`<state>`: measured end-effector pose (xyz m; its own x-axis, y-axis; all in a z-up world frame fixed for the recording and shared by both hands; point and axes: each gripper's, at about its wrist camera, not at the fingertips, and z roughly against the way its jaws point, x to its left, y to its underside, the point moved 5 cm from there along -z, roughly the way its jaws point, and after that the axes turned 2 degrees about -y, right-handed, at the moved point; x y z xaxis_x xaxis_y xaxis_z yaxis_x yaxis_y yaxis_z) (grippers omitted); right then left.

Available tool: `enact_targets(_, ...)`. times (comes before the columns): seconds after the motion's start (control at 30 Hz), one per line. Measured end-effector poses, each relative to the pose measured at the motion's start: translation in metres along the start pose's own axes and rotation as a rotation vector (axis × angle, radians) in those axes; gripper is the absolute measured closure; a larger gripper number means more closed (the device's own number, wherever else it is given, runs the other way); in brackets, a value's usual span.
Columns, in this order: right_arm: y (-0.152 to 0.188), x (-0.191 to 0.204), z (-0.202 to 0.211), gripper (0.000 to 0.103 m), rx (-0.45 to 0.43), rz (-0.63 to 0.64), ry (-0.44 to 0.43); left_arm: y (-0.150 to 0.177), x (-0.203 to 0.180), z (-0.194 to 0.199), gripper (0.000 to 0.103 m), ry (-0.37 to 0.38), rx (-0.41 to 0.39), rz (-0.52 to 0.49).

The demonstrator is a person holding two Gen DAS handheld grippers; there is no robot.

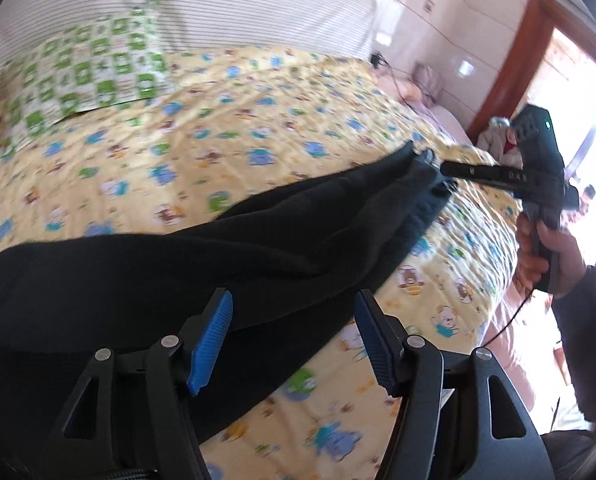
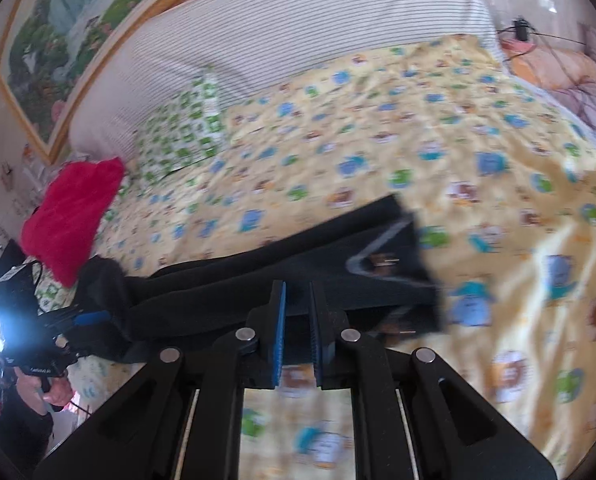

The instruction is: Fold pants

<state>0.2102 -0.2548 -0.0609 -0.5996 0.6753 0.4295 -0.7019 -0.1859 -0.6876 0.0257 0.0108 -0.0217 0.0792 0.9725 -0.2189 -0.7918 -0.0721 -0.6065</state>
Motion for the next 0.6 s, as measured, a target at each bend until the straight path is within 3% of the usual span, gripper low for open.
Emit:
enact_targets(0.27, 0.004, 0.065, -0.041, 0.090, 0.059, 0.064, -0.100, 0.015, 0.067, 0.039, 0.036, -0.097, -0.065, 0.129)
enact_targets(0.33, 0.005, 0.080, -0.051, 0.075, 0.078, 0.075, -0.116, 0.019, 0.087, 0.049, 0.036, -0.118, -0.078, 0.171)
enact_targets(0.37, 0.006, 0.089, -0.057, 0.054, 0.087, 0.084, -0.124, 0.020, 0.096, 0.054, 0.036, -0.131, -0.084, 0.191)
enact_targets(0.4, 0.007, 0.095, -0.059, 0.044, 0.087, 0.095, -0.134, 0.022, 0.106, 0.059, 0.035, -0.144, -0.092, 0.212)
enact_targets(0.6, 0.009, 0.137, -0.081, 0.044, 0.117, 0.157, -0.193, 0.029, 0.167, 0.094, 0.033, -0.246, -0.133, 0.312)
